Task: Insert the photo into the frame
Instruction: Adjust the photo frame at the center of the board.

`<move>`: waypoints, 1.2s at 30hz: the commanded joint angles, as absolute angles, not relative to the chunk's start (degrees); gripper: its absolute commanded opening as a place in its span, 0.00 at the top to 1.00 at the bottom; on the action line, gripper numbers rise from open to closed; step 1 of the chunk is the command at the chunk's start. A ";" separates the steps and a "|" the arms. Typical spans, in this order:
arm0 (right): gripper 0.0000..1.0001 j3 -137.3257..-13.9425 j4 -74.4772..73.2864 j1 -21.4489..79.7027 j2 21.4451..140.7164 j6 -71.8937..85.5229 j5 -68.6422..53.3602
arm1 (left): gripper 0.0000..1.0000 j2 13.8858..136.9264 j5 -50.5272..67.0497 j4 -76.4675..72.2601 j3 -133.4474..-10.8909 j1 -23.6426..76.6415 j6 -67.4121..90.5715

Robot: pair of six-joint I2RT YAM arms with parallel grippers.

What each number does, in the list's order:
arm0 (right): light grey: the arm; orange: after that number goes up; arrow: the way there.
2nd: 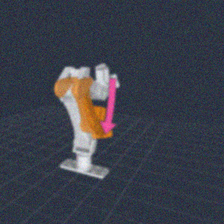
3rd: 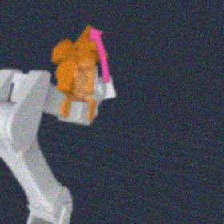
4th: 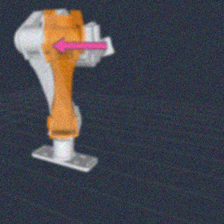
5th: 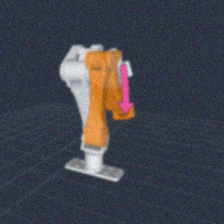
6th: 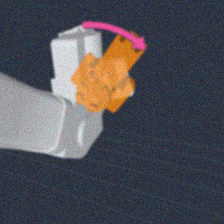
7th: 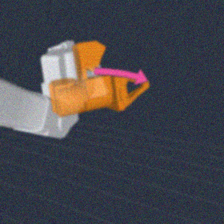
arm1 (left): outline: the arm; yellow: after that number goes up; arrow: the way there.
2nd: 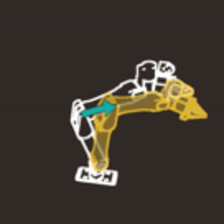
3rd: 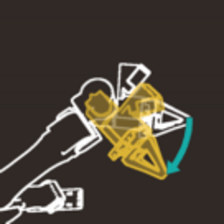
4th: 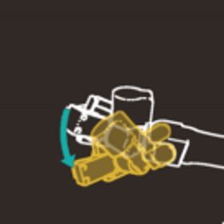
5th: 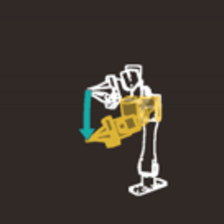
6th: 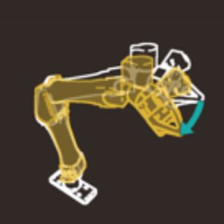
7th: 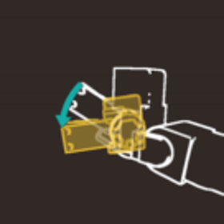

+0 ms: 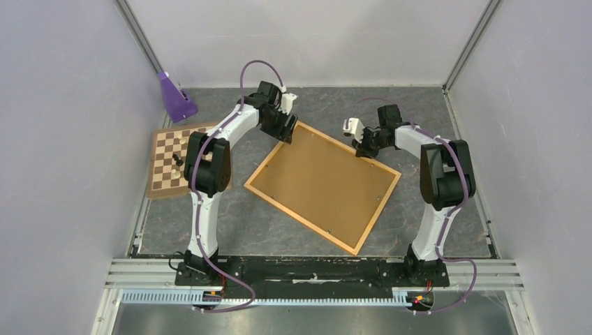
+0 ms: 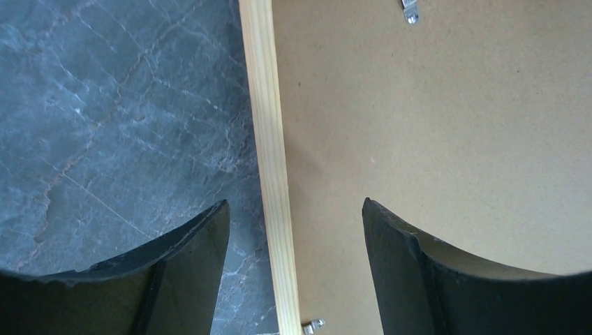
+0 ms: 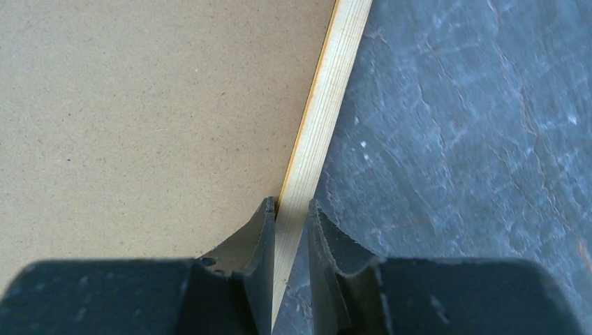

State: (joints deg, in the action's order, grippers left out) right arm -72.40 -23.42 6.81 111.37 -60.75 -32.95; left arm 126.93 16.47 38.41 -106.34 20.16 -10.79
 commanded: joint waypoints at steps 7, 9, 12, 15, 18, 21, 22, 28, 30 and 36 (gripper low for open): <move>0.93 -73.76 -28.78 8.35 111.63 -64.25 -35.33 | 0.28 124.04 11.15 39.50 -100.77 20.02 -15.36; 0.90 -73.70 -28.61 8.30 111.33 -64.03 -35.20 | 0.31 124.03 10.64 39.29 -99.71 19.91 -15.28; 0.87 -72.51 -27.08 8.34 110.30 -62.69 -34.95 | 0.39 124.49 10.71 39.24 -99.16 19.86 -15.10; 0.82 -71.32 -25.03 8.35 109.08 -60.96 -33.50 | 0.49 124.56 11.49 39.29 -98.67 19.78 -14.71; 0.78 -70.33 -22.78 8.27 107.73 -58.55 -31.89 | 0.58 124.06 12.07 39.28 -97.73 19.67 -14.46; 0.73 -70.14 -20.71 8.18 106.82 -55.11 -29.98 | 0.67 123.28 12.18 39.11 -96.67 19.52 -14.03; 0.71 -70.30 -20.04 8.17 106.59 -53.60 -29.37 | 0.71 122.99 12.13 38.77 -96.29 19.45 -13.51; 0.52 -71.02 -17.28 7.08 105.27 -44.43 -26.00 | 0.98 120.76 9.36 35.91 -92.68 18.42 -5.86; 0.44 -71.30 -16.51 6.32 104.50 -40.71 -25.34 | 0.98 119.95 8.02 34.40 -90.89 18.32 -3.32; 0.33 -70.34 -16.01 4.39 100.59 -30.48 -20.78 | 0.98 117.12 6.63 29.06 -82.88 18.13 7.07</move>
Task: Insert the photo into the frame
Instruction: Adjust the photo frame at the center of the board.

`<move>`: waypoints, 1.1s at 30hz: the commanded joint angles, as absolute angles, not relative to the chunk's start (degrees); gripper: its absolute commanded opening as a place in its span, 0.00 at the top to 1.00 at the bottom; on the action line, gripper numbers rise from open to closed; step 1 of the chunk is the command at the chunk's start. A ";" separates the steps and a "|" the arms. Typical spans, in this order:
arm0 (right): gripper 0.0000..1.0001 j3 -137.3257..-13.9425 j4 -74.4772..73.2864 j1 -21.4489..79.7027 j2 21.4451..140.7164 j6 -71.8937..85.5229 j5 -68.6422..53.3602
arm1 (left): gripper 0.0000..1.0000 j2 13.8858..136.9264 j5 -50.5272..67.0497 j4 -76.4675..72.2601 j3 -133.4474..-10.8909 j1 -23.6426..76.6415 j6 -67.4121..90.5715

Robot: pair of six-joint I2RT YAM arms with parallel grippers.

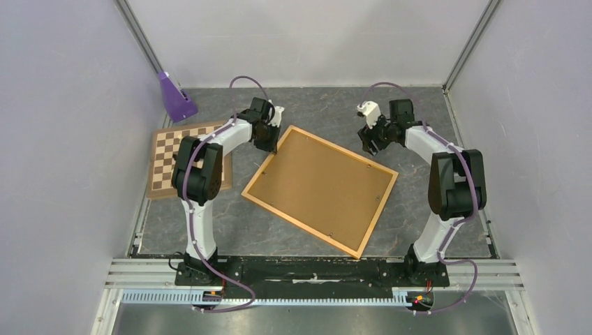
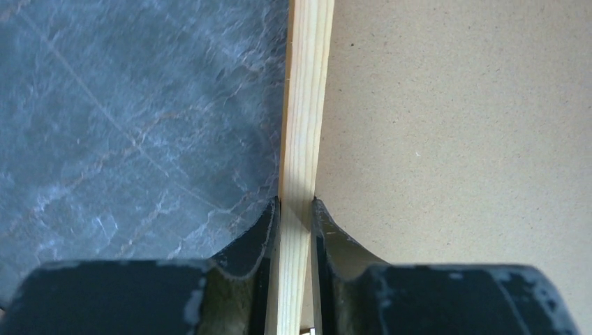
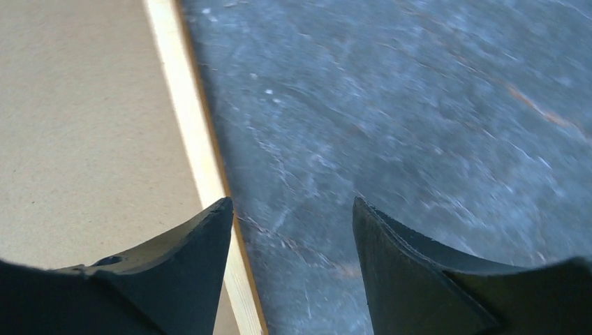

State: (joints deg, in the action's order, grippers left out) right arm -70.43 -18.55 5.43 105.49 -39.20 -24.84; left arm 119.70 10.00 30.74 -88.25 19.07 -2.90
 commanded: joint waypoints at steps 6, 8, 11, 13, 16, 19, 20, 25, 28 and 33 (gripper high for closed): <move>0.31 -64.53 -16.01 3.66 94.62 -26.52 -15.03 | 0.98 114.12 8.21 23.23 -74.19 18.03 16.48; 0.30 -62.23 -16.06 3.20 92.69 -26.04 -13.57 | 0.98 113.51 9.08 21.72 -71.94 17.96 19.46; 0.30 -59.47 -16.89 1.92 90.00 -25.75 -12.79 | 0.98 111.72 9.45 18.82 -68.34 18.00 22.77; 0.30 -57.94 -17.63 0.97 88.66 -25.76 -12.76 | 0.98 110.31 8.83 16.37 -65.61 17.99 24.39; 0.31 -55.17 -18.01 0.40 86.81 -25.67 -12.87 | 0.98 107.27 7.64 12.64 -61.72 17.87 26.75; 0.31 -53.11 -18.46 0.35 85.88 -25.25 -12.83 | 0.98 105.30 7.63 10.44 -58.82 18.01 29.18; 0.31 -52.40 -18.54 0.35 85.77 -24.99 -12.87 | 0.98 105.02 7.78 10.00 -58.28 18.02 29.89; 0.32 -49.26 -19.05 0.35 85.40 -24.67 -14.37 | 0.98 104.83 8.52 8.23 -56.02 18.28 31.64; 0.33 -47.55 -19.16 0.35 85.15 -24.78 -14.36 | 0.98 105.58 9.06 7.93 -55.72 18.50 31.73; 0.34 -45.07 -19.07 0.35 84.74 -25.21 -14.78 | 0.98 106.43 9.67 7.57 -55.74 18.54 31.45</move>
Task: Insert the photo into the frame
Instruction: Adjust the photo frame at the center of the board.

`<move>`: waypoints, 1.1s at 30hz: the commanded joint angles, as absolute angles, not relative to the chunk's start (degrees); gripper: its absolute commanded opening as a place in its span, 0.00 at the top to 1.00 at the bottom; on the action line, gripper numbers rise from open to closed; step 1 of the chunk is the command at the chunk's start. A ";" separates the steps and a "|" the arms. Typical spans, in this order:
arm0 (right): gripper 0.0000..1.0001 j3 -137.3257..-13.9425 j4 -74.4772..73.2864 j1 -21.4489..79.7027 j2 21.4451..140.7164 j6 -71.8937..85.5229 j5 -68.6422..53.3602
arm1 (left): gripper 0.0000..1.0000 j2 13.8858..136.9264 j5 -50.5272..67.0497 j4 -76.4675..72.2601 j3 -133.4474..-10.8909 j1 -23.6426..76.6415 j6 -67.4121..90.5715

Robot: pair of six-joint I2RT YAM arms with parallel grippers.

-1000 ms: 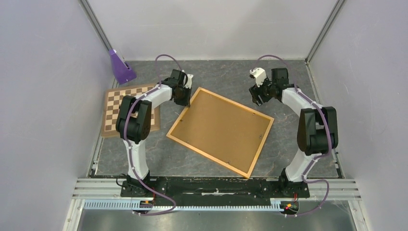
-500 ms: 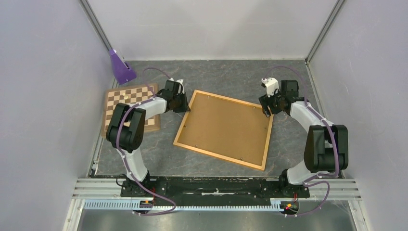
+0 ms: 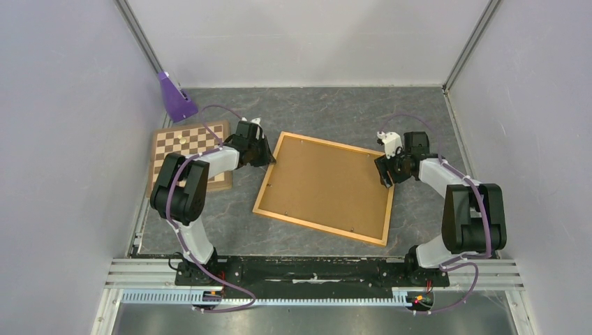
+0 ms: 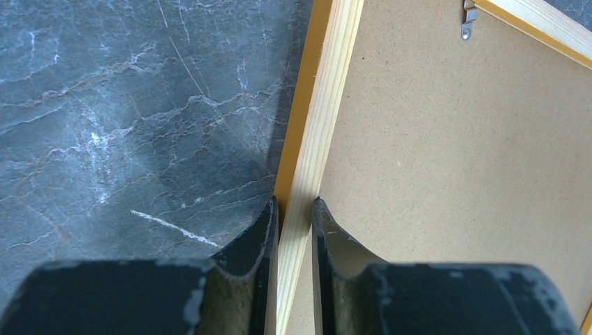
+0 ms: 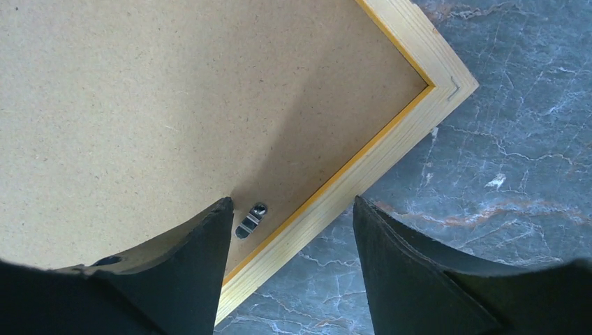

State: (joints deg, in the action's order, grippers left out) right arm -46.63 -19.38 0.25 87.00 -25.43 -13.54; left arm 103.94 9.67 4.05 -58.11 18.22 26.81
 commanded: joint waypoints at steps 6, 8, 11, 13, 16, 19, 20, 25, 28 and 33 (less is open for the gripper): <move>0.37 -43.17 -18.63 0.35 84.35 -25.89 -14.14 | 0.98 106.32 9.66 7.43 -55.78 18.50 30.77; 0.41 -43.11 -18.66 0.35 84.22 -26.25 -13.93 | 0.98 106.26 9.73 7.44 -55.81 18.50 30.57; 0.43 -43.07 -19.02 0.35 84.10 -26.61 -13.76 | 0.98 106.08 9.76 7.65 -55.98 18.54 30.22; 0.44 -43.07 -19.50 0.37 83.93 -26.98 -13.57 | 0.98 105.82 9.80 7.83 -56.16 18.54 30.02; 0.46 -42.89 -19.76 0.35 83.57 -27.32 -13.54 | 0.98 105.73 9.84 7.82 -56.25 18.53 29.76; 0.49 -42.89 -19.85 -1.05 83.28 -27.72 -13.18 | 0.98 105.82 10.10 7.90 -56.43 18.49 29.55; 0.50 -42.97 -19.86 -1.23 83.23 -27.92 -12.96 | 0.98 105.82 10.19 7.91 -56.51 18.51 29.41; 0.56 -43.98 -20.21 -1.32 82.78 -28.96 -11.99 | 0.98 105.91 10.56 8.26 -56.78 18.62 28.84; 0.59 -44.38 -20.20 -1.32 82.76 -29.55 -11.74 | 0.98 105.91 10.73 8.35 -57.04 18.79 28.48; 0.65 -44.58 -20.21 -1.34 82.79 -30.54 -12.35 | 0.98 106.13 10.84 8.68 -57.47 18.98 27.63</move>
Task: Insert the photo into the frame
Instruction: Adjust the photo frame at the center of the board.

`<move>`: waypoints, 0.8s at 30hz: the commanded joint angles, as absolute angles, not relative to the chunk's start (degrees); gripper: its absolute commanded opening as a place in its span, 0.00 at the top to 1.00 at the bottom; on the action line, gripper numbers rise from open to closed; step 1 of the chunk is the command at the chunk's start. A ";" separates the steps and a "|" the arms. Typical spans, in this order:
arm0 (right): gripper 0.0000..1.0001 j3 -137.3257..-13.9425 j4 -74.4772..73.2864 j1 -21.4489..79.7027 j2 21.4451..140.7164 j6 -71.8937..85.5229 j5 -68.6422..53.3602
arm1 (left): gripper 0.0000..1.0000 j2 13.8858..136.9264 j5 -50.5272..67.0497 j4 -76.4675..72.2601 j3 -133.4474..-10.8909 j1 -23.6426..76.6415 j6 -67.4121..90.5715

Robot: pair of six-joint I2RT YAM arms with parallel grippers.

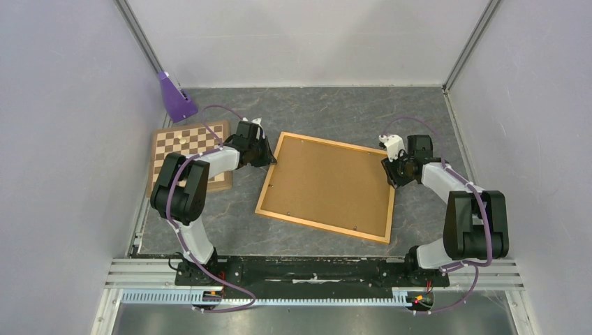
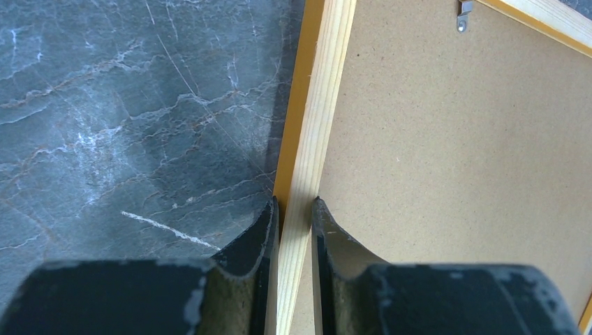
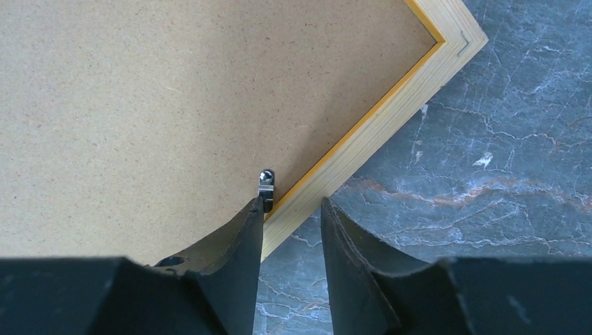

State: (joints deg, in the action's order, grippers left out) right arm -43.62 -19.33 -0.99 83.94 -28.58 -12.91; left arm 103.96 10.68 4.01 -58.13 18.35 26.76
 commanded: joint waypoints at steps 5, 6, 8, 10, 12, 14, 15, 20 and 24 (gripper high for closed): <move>0.70 -43.71 -19.45 -1.32 83.13 -30.88 -13.39 | 0.98 106.82 11.29 9.22 -58.07 19.40 26.75; 0.71 -43.26 -19.07 -1.32 83.14 -30.80 -13.53 | 0.98 107.04 11.38 9.29 -58.18 19.46 26.59; 0.72 -42.53 -18.34 -1.32 83.18 -30.55 -13.86 | 0.98 107.22 11.43 9.32 -58.36 19.65 26.49; 0.73 -41.99 -17.82 -1.32 83.43 -30.33 -14.45 | 0.98 107.23 11.43 9.40 -58.45 19.81 26.32; 0.72 -41.67 -17.66 -1.32 83.44 -30.31 -14.87 | 0.98 107.23 11.43 9.57 -58.53 20.00 26.19; 0.67 -41.57 -17.96 -1.34 83.27 -30.50 -15.63 | 0.98 107.23 11.48 9.76 -58.62 20.07 25.98; 0.64 -41.57 -18.19 -1.32 83.15 -30.59 -16.17 | 0.98 107.22 11.43 9.78 -58.61 20.08 25.99; 0.57 -41.93 -19.86 -1.32 82.72 -30.39 -17.79 | 0.98 107.28 11.62 9.93 -58.97 20.19 25.90; 0.61 -41.92 -19.22 -1.32 82.78 -29.09 -16.32 | 0.98 107.31 11.95 9.94 -59.06 20.13 25.78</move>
